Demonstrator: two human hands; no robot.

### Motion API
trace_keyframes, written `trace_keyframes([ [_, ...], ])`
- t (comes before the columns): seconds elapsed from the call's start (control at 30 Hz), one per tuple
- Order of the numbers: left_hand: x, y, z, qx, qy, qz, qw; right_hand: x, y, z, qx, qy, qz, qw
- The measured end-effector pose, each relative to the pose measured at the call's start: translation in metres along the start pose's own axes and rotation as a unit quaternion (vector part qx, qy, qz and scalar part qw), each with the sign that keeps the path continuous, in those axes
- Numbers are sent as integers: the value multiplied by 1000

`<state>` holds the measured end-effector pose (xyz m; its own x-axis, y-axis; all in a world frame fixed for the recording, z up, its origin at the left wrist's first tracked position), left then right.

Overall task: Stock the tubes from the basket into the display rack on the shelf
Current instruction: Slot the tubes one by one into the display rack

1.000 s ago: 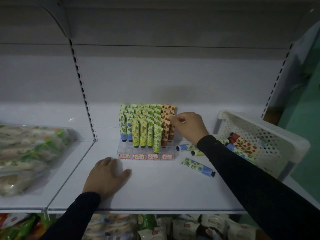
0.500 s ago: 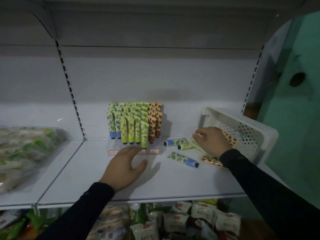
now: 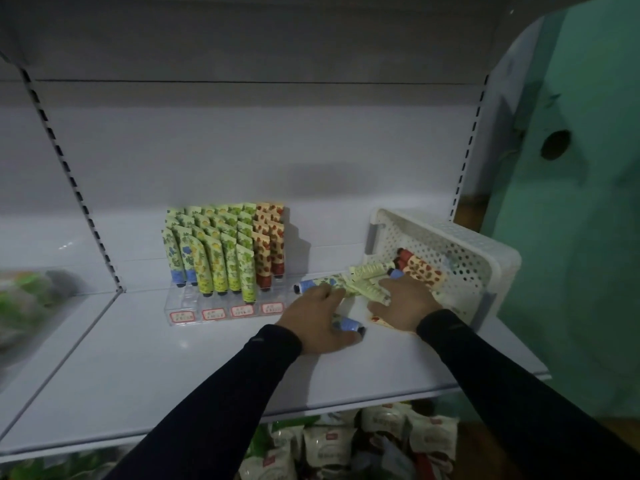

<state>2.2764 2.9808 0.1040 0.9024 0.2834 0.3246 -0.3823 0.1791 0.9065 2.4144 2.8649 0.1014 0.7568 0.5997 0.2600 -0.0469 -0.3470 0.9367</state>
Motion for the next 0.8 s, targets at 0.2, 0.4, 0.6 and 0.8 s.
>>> trace_keyframes([
  [0.2, 17, -20, 5, 31, 8, -5, 999, -4, 4, -4, 72, 29, -14, 997],
  [0.4, 18, -19, 6, 63, -11, 53, 997, -11, 17, -8, 63, 76, -115, 988],
  [0.6, 20, -17, 10, 56, -7, 47, 997, -16, 22, -5, 8, 114, -132, 985],
  [0.8, 4, -13, -7, 54, 62, 49, 995, -13, 14, -2, 5, 133, -108, 985],
])
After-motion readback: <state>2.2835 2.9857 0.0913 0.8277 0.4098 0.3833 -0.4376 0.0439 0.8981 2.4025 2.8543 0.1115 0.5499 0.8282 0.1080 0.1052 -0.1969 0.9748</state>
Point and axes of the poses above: each hand's wrist, its own x-axis towards the middle knuckle, its own y-axis out of the back of the hand, z = x × y, the point moved 5 cm from there along x, towards the middle knuckle, and after that the axes turned 15 degrees about z, right-handed, at the moved point
